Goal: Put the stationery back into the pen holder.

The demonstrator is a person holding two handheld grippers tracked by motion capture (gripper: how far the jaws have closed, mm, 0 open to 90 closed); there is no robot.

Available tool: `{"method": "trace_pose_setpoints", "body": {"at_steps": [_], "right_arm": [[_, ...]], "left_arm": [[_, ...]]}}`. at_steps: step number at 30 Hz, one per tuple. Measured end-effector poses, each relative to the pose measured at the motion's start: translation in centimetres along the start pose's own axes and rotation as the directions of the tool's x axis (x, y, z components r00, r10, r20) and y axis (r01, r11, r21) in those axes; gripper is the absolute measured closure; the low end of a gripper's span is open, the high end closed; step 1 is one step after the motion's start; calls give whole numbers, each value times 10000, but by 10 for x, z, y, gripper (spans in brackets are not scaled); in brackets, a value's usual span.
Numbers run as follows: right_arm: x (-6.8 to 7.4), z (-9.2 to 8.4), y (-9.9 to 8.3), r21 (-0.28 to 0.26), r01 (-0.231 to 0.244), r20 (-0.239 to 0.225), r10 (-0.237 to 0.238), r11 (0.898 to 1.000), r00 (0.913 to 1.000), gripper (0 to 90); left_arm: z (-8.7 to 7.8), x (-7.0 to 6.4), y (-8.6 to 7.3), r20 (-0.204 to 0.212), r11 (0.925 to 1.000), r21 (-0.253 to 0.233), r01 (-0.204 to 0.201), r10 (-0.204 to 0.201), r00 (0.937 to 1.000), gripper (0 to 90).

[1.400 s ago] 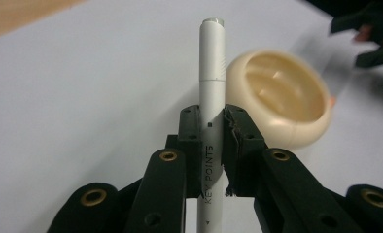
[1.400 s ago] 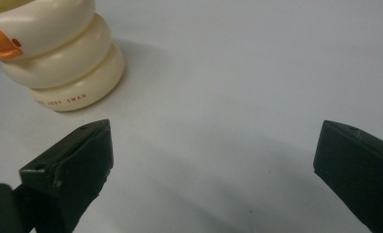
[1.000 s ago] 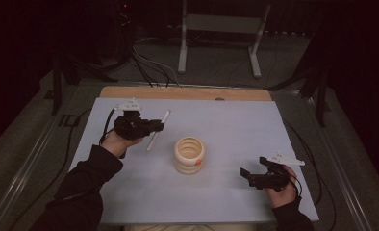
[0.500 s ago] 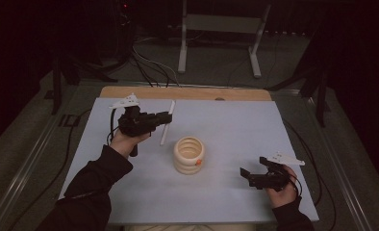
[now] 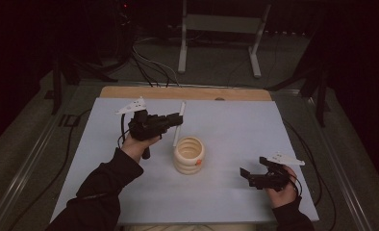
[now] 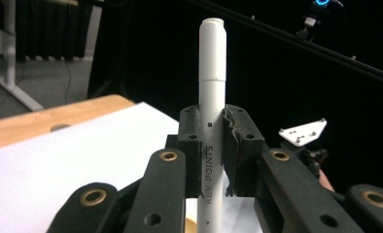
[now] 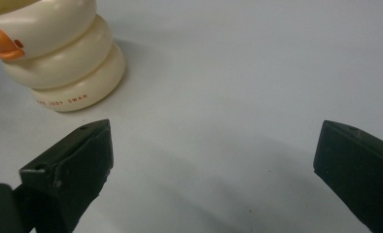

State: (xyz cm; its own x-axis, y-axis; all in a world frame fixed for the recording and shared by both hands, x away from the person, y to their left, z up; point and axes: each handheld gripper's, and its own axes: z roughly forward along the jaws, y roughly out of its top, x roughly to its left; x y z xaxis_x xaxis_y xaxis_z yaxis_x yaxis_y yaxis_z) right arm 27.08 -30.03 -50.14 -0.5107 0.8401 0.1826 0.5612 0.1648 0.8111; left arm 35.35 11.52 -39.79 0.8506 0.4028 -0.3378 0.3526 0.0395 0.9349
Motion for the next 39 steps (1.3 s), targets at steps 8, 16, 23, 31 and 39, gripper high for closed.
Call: {"method": "trace_pose_setpoints", "body": {"at_steps": [8,16,23,31,39], "right_arm": [[0,-1,0,-32,15,-29,-15,10000,10000,5],[0,-1,0,-89,49,-23,-49,9999,10000,5],[0,-2,1,-89,56,-31,-56,9999,10000,5],[0,-2,1,-103,45,-39,-45,9999,10000,5],[0,-2,1,-97,47,-52,-48,9999,10000,5]], "left_arm": [[13,6,-10,321,9992,-350,171,-160,9994,796],[26,10,-22,230,9993,-300,225,-218,9995,796],[35,15,-34,47,9998,-119,164,-164,9999,796],[39,17,-42,-61,9996,134,233,-233,9997,795],[44,12,-54,-121,9993,376,35,-31,9999,795]]}}
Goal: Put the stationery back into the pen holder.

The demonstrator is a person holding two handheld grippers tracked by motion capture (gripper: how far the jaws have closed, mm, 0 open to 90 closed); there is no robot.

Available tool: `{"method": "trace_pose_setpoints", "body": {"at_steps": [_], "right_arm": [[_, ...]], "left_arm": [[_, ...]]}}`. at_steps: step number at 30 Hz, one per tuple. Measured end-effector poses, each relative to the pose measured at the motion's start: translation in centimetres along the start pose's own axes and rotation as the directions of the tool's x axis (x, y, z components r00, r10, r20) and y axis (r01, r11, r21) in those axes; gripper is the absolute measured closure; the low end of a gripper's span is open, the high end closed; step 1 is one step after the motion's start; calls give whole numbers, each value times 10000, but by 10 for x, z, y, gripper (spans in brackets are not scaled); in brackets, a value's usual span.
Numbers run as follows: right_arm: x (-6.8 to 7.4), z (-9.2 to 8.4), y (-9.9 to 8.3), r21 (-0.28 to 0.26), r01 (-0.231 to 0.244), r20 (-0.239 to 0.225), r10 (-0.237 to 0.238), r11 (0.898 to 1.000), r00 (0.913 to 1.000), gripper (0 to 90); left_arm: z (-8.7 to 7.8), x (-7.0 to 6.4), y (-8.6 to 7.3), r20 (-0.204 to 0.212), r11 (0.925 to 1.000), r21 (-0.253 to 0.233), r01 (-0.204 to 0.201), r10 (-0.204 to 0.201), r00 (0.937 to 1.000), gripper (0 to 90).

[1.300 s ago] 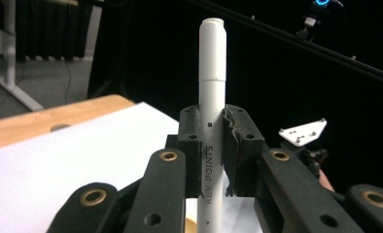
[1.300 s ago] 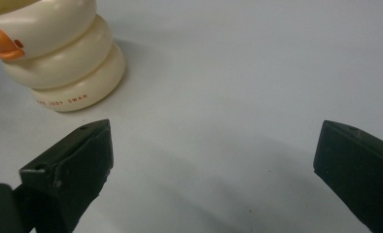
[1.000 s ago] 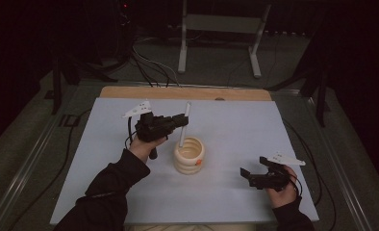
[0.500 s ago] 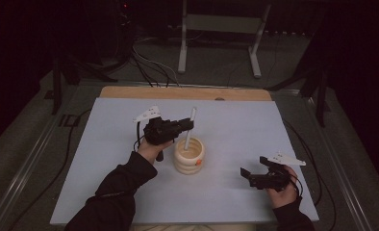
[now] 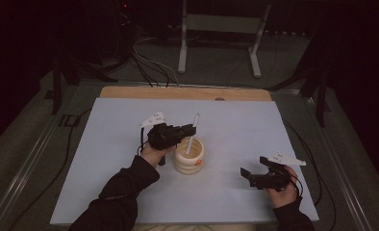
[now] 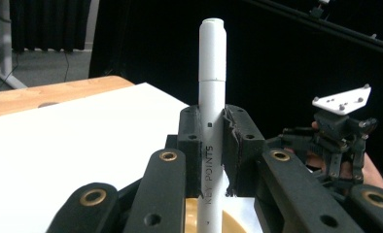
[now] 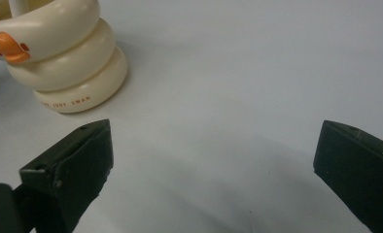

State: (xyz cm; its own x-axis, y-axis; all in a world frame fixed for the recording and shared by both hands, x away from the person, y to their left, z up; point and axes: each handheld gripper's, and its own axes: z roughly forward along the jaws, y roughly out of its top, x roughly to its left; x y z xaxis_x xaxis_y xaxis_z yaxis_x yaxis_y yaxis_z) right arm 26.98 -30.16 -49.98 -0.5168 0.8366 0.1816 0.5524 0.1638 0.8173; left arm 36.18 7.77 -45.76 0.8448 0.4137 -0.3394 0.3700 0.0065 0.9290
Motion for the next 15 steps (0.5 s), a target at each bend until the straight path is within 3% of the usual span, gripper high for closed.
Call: {"method": "trace_pose_setpoints", "body": {"at_steps": [8,15], "right_arm": [[-1,-1,0,-9,-25,7,25,10000,10000,5],[-1,-1,0,-26,-62,17,62,10000,10000,5]], "left_arm": [[2,-5,-11,-28,9991,350,-245,246,9997,794],[0,-10,-14,-255,9918,976,-823,852,9960,794]]}}
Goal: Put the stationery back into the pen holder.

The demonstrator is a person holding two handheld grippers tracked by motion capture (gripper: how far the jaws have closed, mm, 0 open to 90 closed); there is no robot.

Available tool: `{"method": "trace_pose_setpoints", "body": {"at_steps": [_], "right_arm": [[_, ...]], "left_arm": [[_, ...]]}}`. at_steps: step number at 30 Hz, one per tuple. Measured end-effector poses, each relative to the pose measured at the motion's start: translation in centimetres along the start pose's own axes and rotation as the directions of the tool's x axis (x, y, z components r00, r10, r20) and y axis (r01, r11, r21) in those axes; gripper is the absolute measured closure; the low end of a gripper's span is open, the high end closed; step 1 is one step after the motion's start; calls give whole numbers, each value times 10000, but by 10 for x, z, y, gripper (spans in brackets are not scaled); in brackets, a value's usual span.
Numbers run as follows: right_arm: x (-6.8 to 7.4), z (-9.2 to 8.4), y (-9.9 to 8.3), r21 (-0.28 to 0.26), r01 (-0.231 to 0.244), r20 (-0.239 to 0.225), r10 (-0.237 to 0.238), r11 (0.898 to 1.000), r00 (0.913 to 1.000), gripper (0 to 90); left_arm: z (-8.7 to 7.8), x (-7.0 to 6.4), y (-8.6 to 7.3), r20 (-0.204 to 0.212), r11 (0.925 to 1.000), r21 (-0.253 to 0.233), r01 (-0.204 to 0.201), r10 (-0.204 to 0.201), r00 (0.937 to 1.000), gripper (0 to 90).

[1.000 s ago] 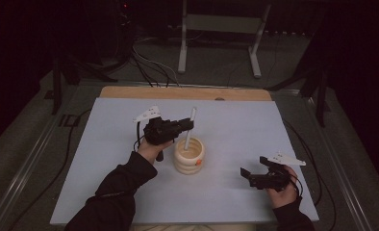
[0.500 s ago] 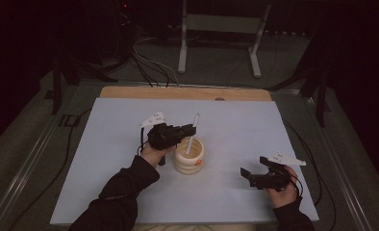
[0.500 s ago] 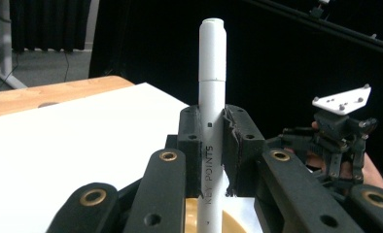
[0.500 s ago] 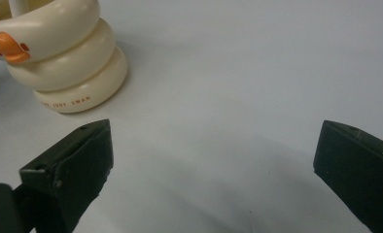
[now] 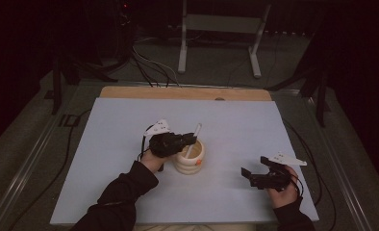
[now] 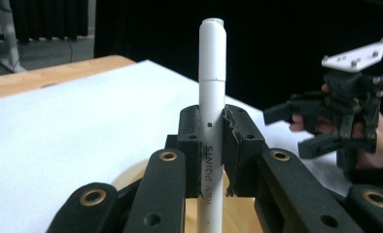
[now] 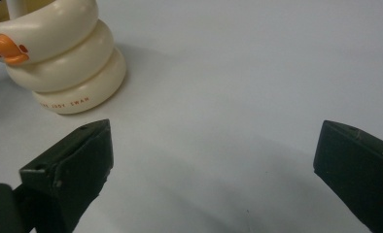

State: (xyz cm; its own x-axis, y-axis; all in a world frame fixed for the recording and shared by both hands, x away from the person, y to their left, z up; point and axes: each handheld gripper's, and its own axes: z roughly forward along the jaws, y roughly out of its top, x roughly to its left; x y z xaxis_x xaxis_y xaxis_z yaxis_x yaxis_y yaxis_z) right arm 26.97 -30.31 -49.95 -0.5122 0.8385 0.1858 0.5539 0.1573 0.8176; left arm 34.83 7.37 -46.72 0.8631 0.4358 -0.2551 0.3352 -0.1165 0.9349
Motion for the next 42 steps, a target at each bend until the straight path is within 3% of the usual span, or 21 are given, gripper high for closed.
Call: {"method": "trace_pose_setpoints", "body": {"at_steps": [7,13,16,18,22,24,33,36,39,42], "right_arm": [[0,0,0,-7,-38,-14,38,10000,10000,5],[0,0,0,-5,-47,-28,47,10000,10000,5],[0,0,0,-9,-36,-34,36,10000,10000,5],[-1,0,0,-22,-45,-35,45,10000,10000,5],[-1,-1,0,-31,-35,-29,35,10000,10000,5],[0,-1,0,-43,-38,-50,38,10000,10000,5],[0,-1,0,-71,-42,-49,42,10000,10000,5],[0,-1,0,-60,-25,-49,25,10000,10000,5],[0,-1,0,-64,-20,-58,20,10000,10000,5],[0,-1,0,-55,-45,-56,44,10000,10000,5]], "left_arm": [[-2,-1,2,-169,9991,418,0,7,9999,793],[-2,1,5,-191,9993,157,330,-327,9993,784],[-3,2,8,-408,9983,-26,588,-589,9974,697],[-4,1,11,-663,9975,-29,705,-705,9953,575],[-9,2,18,-762,9951,-16,990,-989,9922,485],[-11,2,20,-820,9938,32,1113,-1106,9905,388],[-28,6,31,-1334,9909,255,1318,-1273,9828,178],[-34,9,32,-1271,9883,293,1494,-1445,9813,128],[-41,12,32,-933,9896,388,1385,-1344,9865,29],[-45,13,32,-1032,9884,511,1433,-1375,9851,1]]}}
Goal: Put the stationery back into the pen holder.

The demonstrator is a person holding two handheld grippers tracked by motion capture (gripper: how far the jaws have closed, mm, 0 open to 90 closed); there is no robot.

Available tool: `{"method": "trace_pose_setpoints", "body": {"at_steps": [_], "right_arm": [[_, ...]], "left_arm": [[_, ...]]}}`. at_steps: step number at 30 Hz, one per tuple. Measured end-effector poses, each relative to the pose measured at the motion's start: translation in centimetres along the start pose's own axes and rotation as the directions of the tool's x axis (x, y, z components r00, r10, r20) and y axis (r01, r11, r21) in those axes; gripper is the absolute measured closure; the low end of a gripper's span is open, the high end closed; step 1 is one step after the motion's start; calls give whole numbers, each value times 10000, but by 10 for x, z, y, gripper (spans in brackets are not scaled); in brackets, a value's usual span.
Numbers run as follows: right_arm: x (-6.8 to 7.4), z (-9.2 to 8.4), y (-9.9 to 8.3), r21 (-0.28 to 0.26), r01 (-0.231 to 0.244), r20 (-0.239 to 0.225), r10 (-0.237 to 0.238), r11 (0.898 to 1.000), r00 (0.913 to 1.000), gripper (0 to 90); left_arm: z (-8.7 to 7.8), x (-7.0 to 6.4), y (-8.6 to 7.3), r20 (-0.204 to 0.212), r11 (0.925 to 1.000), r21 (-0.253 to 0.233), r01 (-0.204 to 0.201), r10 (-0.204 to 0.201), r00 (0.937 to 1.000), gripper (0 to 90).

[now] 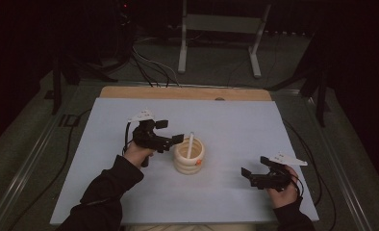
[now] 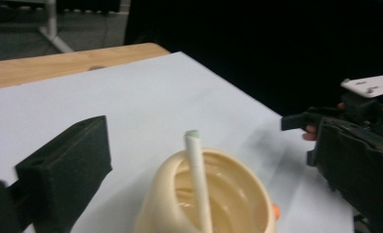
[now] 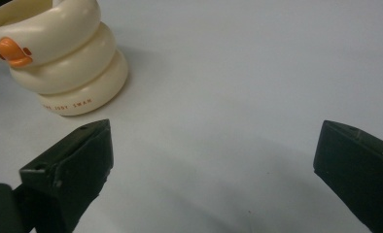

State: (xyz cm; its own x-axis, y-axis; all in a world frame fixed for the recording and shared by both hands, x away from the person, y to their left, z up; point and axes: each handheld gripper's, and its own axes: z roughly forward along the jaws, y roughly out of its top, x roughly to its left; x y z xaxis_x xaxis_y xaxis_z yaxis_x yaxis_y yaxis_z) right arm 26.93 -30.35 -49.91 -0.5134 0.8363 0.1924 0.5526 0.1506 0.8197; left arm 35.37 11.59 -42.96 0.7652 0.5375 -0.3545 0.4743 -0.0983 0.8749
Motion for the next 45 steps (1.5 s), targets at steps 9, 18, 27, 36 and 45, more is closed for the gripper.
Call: {"method": "trace_pose_setpoints", "body": {"at_steps": [9,18,27,36,45], "right_arm": [[1,0,0,-2,11,-65,-11,10000,10000,5],[2,0,1,-37,47,-122,-47,10000,9999,5],[1,0,1,-47,-30,-138,30,10000,9999,5],[2,0,1,-36,-34,-140,34,10000,9999,5],[1,2,0,10,-4,-130,4,10000,9999,5]], "left_arm": [[-18,7,-3,-245,9993,35,-378,379,9990,0],[-42,11,-12,-401,9991,-4,-419,419,9983,0],[-56,10,-26,-481,9989,71,-466,469,9977,1],[-66,9,-47,-562,9988,96,-474,479,9973,1],[-76,11,-72,-626,9996,11,-299,299,9976,1]]}}
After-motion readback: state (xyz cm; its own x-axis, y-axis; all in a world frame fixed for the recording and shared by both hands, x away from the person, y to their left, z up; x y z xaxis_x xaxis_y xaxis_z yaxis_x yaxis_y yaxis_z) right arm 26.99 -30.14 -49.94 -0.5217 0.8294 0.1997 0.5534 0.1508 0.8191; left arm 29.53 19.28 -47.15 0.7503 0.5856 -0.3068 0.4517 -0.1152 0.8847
